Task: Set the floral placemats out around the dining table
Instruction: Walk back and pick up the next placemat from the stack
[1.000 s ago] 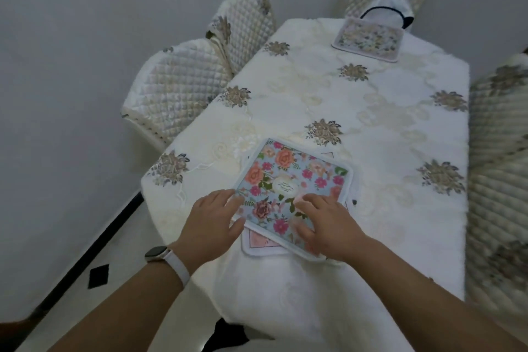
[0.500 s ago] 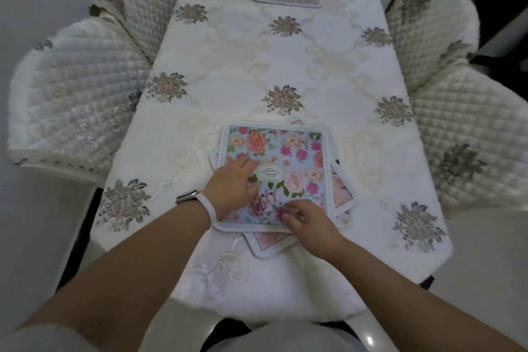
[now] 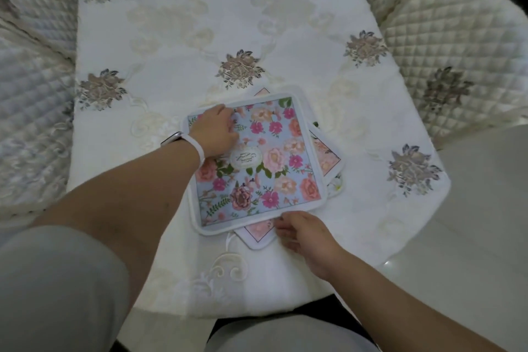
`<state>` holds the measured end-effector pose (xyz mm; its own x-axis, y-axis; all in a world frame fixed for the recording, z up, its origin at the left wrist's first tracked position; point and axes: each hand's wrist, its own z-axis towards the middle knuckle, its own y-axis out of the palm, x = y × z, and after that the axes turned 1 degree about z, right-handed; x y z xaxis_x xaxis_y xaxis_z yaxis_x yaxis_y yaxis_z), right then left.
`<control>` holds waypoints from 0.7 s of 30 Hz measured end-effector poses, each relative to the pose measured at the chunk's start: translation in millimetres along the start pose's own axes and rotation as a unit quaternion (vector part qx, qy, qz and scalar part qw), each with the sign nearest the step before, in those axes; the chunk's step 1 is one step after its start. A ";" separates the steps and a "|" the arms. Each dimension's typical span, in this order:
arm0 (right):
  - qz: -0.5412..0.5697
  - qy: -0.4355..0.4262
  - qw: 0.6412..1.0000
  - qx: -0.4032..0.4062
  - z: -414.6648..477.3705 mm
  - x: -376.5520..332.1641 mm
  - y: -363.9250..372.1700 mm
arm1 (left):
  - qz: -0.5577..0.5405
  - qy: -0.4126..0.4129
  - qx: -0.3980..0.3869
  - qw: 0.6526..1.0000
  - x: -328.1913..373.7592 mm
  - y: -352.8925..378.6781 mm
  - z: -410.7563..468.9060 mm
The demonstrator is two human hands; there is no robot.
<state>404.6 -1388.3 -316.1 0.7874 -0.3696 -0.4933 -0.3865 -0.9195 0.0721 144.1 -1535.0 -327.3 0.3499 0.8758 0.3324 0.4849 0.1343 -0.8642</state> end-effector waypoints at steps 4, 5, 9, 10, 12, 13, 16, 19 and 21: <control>0.126 0.063 0.990 -0.011 0.3 -0.1 2.3 | -0.007 -0.015 -0.013 1.000 -2.0 -5.2 19.4; 0.139 0.066 0.988 -0.009 1.1 -0.8 3.0 | -0.007 -0.019 -0.010 1.000 -0.9 -6.3 22.0; 0.169 0.053 0.984 0.001 3.4 2.7 8.2 | 0.057 -0.042 0.008 0.997 5.1 -7.9 24.5; 0.179 0.044 0.983 0.005 4.0 4.6 9.3 | 0.064 -0.052 0.013 0.996 7.4 -9.8 22.9; 0.198 0.014 0.980 0.022 5.9 7.4 11.4 | 0.049 -0.061 0.017 0.997 10.0 -12.8 19.5; 0.202 -0.005 0.979 0.034 7.5 7.5 11.7 | 0.034 -0.055 0.016 0.998 10.2 -13.6 17.1; 0.195 -0.052 0.977 0.065 8.4 5.6 13.7 | -0.018 -0.042 0.019 0.999 9.6 -14.1 2.9; 0.186 -0.072 0.975 0.093 8.4 5.9 14.4 | -0.041 -0.047 0.017 0.998 6.7 -13.9 -15.1; 0.167 -0.083 0.976 0.109 7.9 5.5 13.5 | -0.067 -0.059 0.017 0.996 3.3 -13.6 -27.5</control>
<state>399.9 -1401.7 -324.7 0.5184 -0.5996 -0.6097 -0.7151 -0.6950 0.0754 160.7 -1546.7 -304.1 0.1860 0.8968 0.4015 0.4925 0.2685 -0.8278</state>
